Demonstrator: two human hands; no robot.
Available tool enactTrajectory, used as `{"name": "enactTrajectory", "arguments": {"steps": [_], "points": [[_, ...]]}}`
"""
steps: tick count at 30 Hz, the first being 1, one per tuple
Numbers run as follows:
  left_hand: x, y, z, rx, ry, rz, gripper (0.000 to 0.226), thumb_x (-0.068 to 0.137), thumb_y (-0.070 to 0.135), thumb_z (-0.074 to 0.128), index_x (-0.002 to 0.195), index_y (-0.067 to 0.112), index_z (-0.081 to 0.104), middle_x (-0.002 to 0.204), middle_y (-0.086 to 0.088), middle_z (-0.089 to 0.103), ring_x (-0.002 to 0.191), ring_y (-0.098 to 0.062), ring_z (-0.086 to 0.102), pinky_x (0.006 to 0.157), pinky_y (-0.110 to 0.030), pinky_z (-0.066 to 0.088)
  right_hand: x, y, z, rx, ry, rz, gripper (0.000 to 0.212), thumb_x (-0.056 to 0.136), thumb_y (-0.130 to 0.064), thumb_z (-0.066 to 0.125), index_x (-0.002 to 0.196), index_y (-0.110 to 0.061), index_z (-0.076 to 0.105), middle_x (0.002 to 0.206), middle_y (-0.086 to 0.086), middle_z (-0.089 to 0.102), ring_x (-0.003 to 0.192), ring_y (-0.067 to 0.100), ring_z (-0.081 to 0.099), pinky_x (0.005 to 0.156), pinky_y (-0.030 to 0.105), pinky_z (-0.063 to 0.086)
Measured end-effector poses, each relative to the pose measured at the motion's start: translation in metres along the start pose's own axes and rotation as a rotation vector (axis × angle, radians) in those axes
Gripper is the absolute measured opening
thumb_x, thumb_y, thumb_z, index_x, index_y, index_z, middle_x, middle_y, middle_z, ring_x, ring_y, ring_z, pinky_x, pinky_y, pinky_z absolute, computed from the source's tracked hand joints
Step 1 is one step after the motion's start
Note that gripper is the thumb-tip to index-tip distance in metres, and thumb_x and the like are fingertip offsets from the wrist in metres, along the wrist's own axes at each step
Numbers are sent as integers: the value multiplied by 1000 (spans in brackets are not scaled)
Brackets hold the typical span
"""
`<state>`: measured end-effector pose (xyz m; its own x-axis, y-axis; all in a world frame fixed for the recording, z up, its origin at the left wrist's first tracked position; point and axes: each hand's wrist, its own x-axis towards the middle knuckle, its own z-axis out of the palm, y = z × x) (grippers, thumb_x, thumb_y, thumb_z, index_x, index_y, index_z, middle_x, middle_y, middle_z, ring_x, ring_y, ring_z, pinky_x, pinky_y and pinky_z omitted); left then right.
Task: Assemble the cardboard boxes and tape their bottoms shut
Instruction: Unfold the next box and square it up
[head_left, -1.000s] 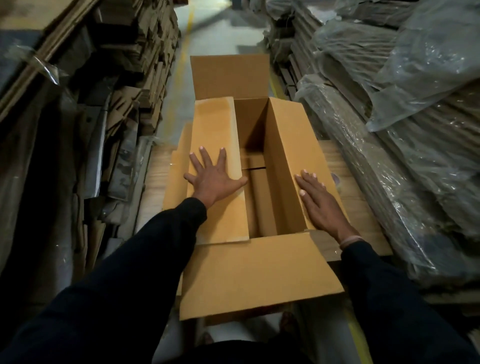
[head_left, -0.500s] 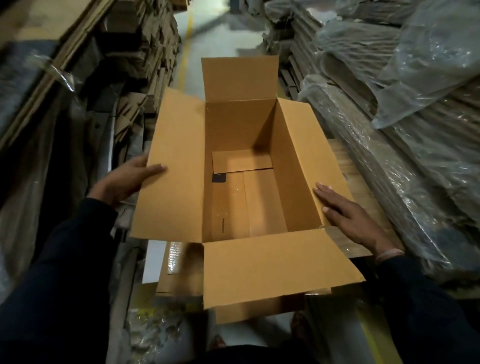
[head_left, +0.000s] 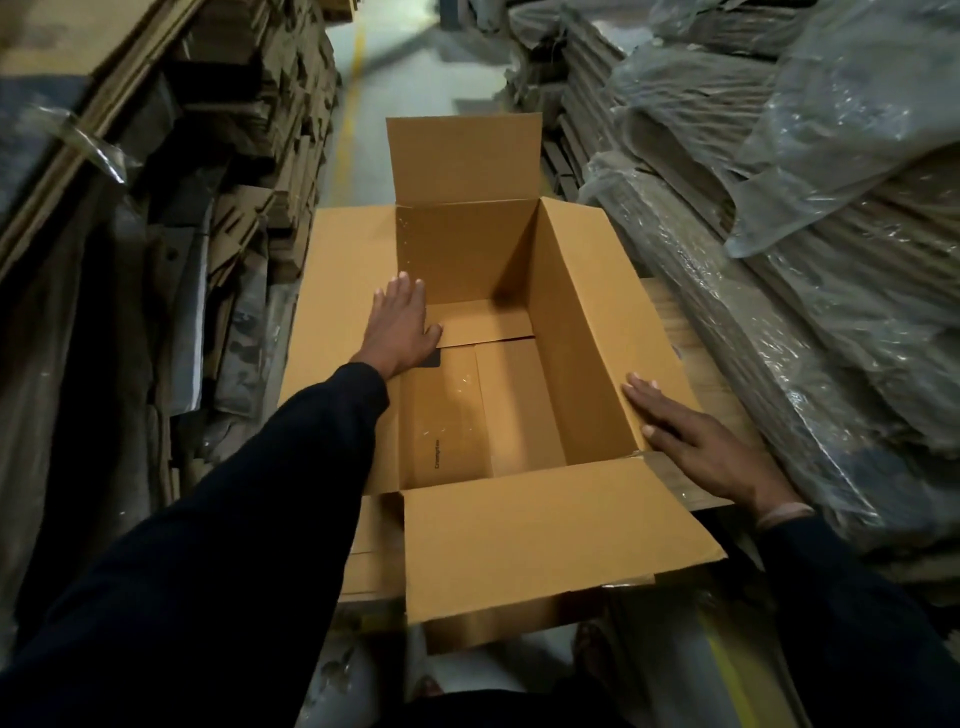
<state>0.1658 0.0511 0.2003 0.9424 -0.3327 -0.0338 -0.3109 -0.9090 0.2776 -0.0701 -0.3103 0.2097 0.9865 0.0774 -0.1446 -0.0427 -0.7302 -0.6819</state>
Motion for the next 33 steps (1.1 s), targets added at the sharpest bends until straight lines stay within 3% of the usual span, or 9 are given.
{"name": "enactTrajectory", "arguments": {"steps": [4, 8, 11, 13, 18, 21, 26, 29, 33], "points": [[6, 1, 11, 70, 52, -19, 79, 108, 45, 47, 166, 6, 10, 174, -21, 1, 162, -34, -1, 131, -49, 2, -22, 9, -3, 32, -97, 13, 90, 97, -3, 72, 164, -42, 25, 171, -28, 14, 159, -4, 4, 124, 14, 10], [6, 0, 15, 12, 60, -28, 80, 110, 54, 36, 167, 8, 5, 174, -19, -3, 162, -33, -4, 132, -49, 2, -32, 19, 7, 9, -177, -27, 115, 80, -30, 91, 166, -37, 15, 174, -23, 3, 159, -5, -3, 126, 14, 8], [0, 0, 14, -377, 109, -32, 73, 110, 62, 16, 168, 18, 7, 176, -8, 1, 162, -22, -1, 132, -44, 1, -28, 4, 18, 133, 84, 21, 92, 79, -56, 84, 159, -36, 44, 168, -17, 35, 156, 1, 29, 126, 34, 30], [-5, -6, 10, -807, 117, -83, 73, 105, 72, 10, 167, 35, 14, 176, 4, 13, 161, -15, 10, 132, -47, 7, -20, -12, 28, 232, 291, 93, 74, 80, -63, 80, 145, -37, 57, 148, -20, 52, 138, -5, 47, 112, 30, 43], [-8, -20, 5, -1318, 116, -199, 83, 98, 80, 7, 165, 34, 26, 168, 11, 37, 157, -16, 26, 130, -59, 8, 6, -26, 57, -7, 391, 219, 76, 95, -60, 66, 158, -25, 43, 153, -5, 33, 137, 15, 28, 118, 43, 33], [-11, -13, 4, -1097, 75, -151, 83, 98, 83, 22, 165, 35, 26, 171, 8, 30, 158, -14, 25, 130, -53, 15, 10, -32, 73, -114, 427, 227, 70, 105, -54, 54, 163, -23, 33, 162, 1, 27, 145, 26, 23, 122, 51, 32], [-1, 10, 16, 113, 55, -13, 82, 105, 60, 43, 167, 15, 13, 175, -18, -4, 162, -32, -8, 131, -49, 3, 26, -33, 73, -298, 309, 284, 81, 103, -75, 26, 169, -31, 8, 177, 4, 5, 162, 29, 2, 129, 56, 8], [5, 14, 20, 352, 30, -53, 83, 102, 59, 47, 165, 12, 21, 173, -24, -2, 161, -39, -5, 131, -52, 9, 44, -36, 60, -370, 181, 347, 88, 99, -81, 20, 167, -36, -13, 177, 6, -15, 162, 35, -14, 128, 57, -3], [7, 31, 23, 467, 101, -145, 80, 99, 52, 50, 162, 8, 26, 171, -28, 12, 160, -44, 9, 126, -58, 22, 73, -43, 43, -542, 20, 417, 95, 93, -88, 13, 164, -37, -25, 175, 11, -22, 158, 55, -6, 125, 68, 9]]}}
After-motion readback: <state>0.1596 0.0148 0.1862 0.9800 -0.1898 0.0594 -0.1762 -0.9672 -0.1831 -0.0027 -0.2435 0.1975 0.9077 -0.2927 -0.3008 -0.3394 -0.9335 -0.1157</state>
